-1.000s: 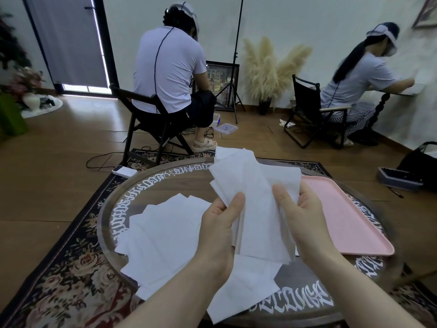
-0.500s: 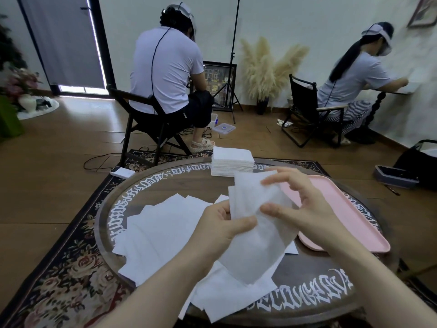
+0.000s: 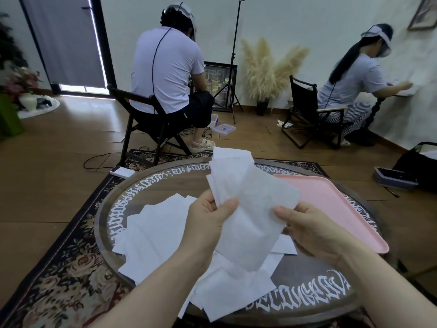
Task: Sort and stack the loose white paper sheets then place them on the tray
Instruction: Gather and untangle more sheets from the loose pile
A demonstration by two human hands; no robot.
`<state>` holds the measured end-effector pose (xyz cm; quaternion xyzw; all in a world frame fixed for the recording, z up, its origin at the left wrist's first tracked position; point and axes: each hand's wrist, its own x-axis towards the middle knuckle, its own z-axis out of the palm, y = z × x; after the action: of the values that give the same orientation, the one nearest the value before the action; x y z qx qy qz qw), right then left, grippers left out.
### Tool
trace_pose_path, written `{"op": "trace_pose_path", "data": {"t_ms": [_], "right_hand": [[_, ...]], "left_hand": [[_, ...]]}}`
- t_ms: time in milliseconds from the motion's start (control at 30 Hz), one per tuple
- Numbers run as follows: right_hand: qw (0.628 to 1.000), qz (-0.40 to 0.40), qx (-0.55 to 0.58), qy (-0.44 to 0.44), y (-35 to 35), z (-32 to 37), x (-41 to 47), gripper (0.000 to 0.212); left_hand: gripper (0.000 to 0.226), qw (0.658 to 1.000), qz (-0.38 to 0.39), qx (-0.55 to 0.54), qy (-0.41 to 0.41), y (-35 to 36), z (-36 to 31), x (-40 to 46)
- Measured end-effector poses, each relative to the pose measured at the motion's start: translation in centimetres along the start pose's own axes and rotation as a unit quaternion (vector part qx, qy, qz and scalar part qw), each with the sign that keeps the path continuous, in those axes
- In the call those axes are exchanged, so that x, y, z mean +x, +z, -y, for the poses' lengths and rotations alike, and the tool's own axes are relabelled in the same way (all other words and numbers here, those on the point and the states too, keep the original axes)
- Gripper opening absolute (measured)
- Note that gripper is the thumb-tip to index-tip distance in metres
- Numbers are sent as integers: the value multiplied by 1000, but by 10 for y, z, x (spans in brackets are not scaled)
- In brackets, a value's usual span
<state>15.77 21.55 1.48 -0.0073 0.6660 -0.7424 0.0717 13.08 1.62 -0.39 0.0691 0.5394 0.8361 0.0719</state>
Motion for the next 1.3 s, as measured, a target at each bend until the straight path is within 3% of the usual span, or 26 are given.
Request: {"op": "trace_pose_path", "data": {"t_ms": [167, 267, 367, 467, 567, 633, 700, 767, 967, 1300], "right_hand": [[1000, -15, -25, 1, 18, -16, 2, 28], [993, -97, -19, -68, 18, -13, 4, 34], [967, -169, -1, -190, 8, 7, 0, 22], [959, -148, 44, -236, -3, 22, -4, 20], [984, -60, 69, -155, 2, 14, -3, 24], [996, -26, 7, -81, 6, 2, 2, 36], [998, -22, -26, -50, 11, -5, 7, 34], [998, -37, -22, -50, 11, -9, 11, 31], [996, -60, -39, -54, 13, -9, 11, 49], [993, -89, -44, -67, 22, -10, 8, 45]], "left_hand": [[14, 998, -51, 15, 15, 5, -2, 0], [24, 995, -88, 28, 23, 3, -7, 3], [31, 995, -94, 34, 16, -4, -13, 8], [23, 997, -60, 50, -5, -8, -14, 9], [21, 998, -11, 55, -16, -4, -12, 6], [19, 998, 15, 51, -23, 1, -10, 3], [19, 998, 37, 46, -29, 4, -9, 1], [20, 997, 49, 38, -34, 6, -9, 1], [24, 996, 67, 23, -46, 6, -10, 1], [24, 995, 86, -13, -42, 7, -14, -2]]}}
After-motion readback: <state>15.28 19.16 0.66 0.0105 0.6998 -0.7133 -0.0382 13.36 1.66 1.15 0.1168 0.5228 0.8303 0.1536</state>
